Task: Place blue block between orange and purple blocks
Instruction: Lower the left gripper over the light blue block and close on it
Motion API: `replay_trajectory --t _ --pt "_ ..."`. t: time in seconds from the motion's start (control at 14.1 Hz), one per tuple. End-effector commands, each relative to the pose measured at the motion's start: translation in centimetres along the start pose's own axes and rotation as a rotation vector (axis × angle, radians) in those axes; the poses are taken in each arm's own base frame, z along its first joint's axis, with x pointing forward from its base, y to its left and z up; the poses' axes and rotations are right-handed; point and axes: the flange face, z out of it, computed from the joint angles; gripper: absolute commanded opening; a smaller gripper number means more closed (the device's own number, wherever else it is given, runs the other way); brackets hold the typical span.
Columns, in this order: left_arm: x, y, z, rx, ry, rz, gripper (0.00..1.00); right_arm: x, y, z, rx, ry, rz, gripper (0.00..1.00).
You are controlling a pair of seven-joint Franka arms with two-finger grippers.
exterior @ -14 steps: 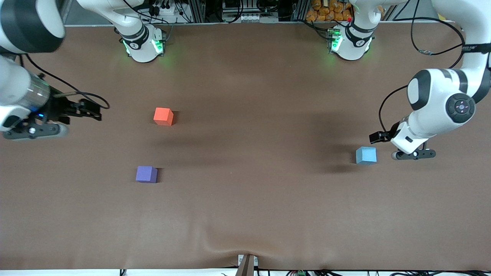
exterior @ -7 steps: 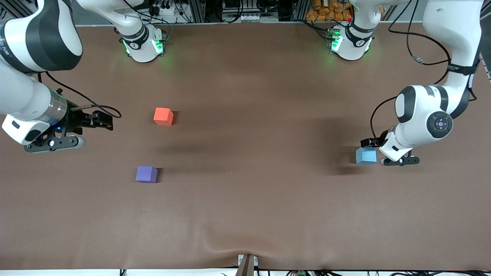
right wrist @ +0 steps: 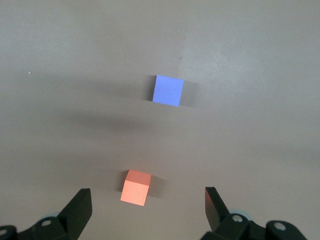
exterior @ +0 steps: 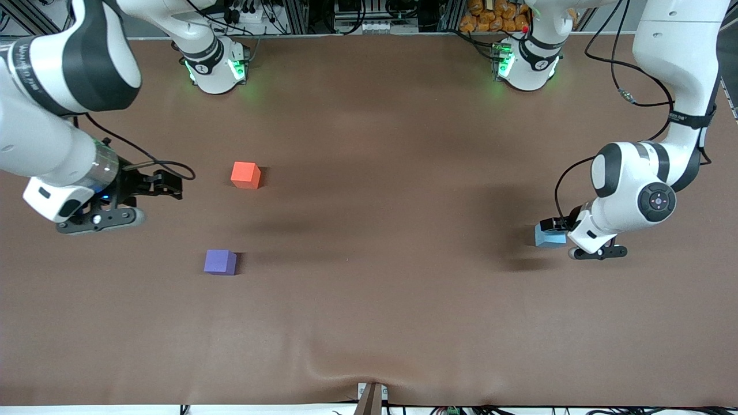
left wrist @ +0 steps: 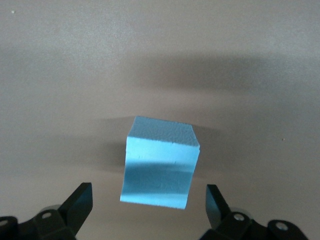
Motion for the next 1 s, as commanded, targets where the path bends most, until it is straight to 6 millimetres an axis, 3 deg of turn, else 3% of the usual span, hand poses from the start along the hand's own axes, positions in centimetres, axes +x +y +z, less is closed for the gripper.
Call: replay_trajectory --t 0.0,0.14,0.36,0.5,0.71,0.92 --pt "1.0 -0.1 0.9 -0.007 -0.007 0.005 1.0 -0.2 0.4 -1.1 0.011 0.012 0.012 1.0" --pt "1.0 0.0 1.5 -0.006 -0.016 0.008 1.0 -0.2 1.5 -1.9 -0.004 0.028 0.026 1.0" --pt "0.9 0.1 1.9 -0.003 -0.024 0.011 1.0 -0.5 6.7 -2.2 0.018 0.037 0.115 1.0" --pt "1.0 0.1 2.5 0.026 -0.028 0.035 0.98 -0.5 7.1 -2.1 0.021 0.032 0.12 1.0" --pt "1.0 0.0 3.3 0.026 -0.039 0.035 0.71 -0.3 4.3 -1.0 0.017 -0.006 0.085 1.0" --pt "1.2 0.1 3.4 0.026 -0.038 0.036 0.43 -0.9 4.6 -1.2 0.021 -0.036 0.083 1.0"
